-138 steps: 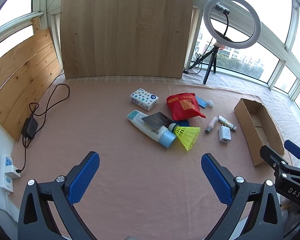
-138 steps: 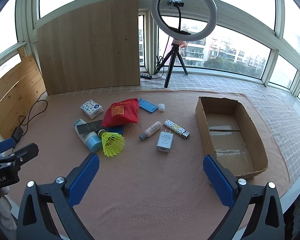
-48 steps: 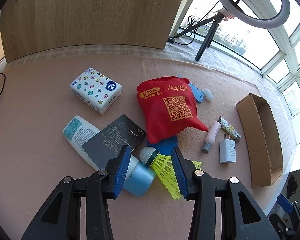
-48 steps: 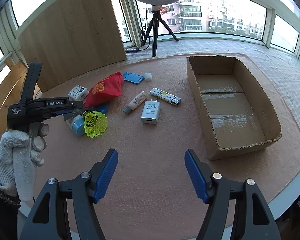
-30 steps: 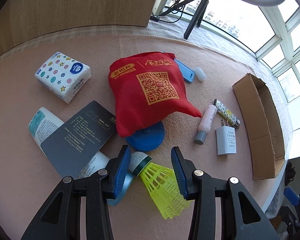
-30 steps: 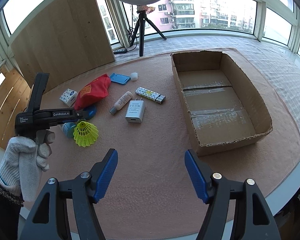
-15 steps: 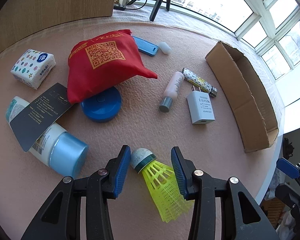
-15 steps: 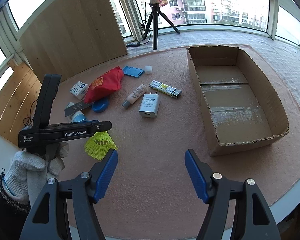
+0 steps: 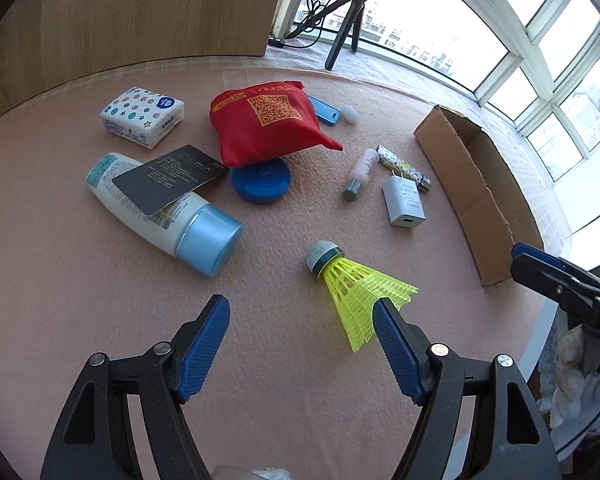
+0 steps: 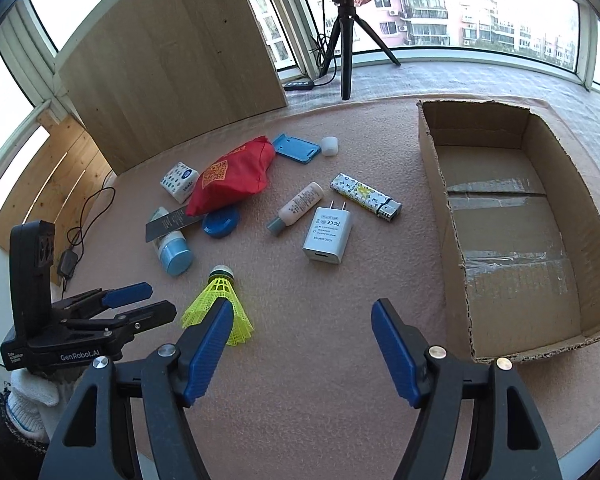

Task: Organize objects
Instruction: 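Move the right tool to the yellow shuttlecock and close on it, then carry the shuttlecock with the right tool over the cardboard box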

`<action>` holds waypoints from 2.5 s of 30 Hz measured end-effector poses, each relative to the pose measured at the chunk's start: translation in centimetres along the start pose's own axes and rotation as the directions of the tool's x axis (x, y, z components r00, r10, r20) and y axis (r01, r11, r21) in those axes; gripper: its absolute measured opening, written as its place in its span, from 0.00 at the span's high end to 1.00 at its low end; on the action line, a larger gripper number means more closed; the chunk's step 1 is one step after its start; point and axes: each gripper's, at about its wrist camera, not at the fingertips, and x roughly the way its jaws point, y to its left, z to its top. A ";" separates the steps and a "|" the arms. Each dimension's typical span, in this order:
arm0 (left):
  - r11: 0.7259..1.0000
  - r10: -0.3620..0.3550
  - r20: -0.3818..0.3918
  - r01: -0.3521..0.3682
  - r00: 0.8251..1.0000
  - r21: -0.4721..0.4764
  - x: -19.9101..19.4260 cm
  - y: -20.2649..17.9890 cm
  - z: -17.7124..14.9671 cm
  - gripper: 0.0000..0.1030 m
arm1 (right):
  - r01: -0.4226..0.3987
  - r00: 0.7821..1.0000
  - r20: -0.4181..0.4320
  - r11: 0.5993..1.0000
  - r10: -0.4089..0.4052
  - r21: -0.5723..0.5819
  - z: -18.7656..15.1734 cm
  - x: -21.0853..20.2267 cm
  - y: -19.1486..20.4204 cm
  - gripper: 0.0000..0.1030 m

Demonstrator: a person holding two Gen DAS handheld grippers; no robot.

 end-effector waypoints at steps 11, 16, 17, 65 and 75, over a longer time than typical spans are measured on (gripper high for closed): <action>0.999 -0.012 -0.030 0.013 0.999 0.039 0.9 -3.0 -2.7 0.25 | -0.113 0.983 -0.147 0.994 0.110 -0.013 1.7 5.3 1.8 0.34; 1.000 -0.008 -0.026 0.009 1.000 0.030 2.3 -3.2 -2.4 0.32 | -0.147 0.969 -0.200 0.989 0.144 -0.003 2.0 7.1 2.3 0.34; 1.000 -0.008 -0.024 0.008 1.000 0.029 2.4 -3.2 -2.4 0.35 | -0.152 0.967 -0.205 0.988 0.148 -0.003 2.0 7.3 2.4 0.34; 0.993 -0.107 0.043 0.104 0.993 0.058 3.0 -7.8 -0.3 0.95 | -0.242 0.941 -0.221 0.966 0.257 0.090 2.3 5.6 0.7 0.64; 0.966 -0.204 0.080 0.187 0.976 0.176 2.6 -15.7 4.1 0.95 | -0.165 0.981 -0.080 0.980 0.175 0.115 4.6 -1.1 -4.8 0.64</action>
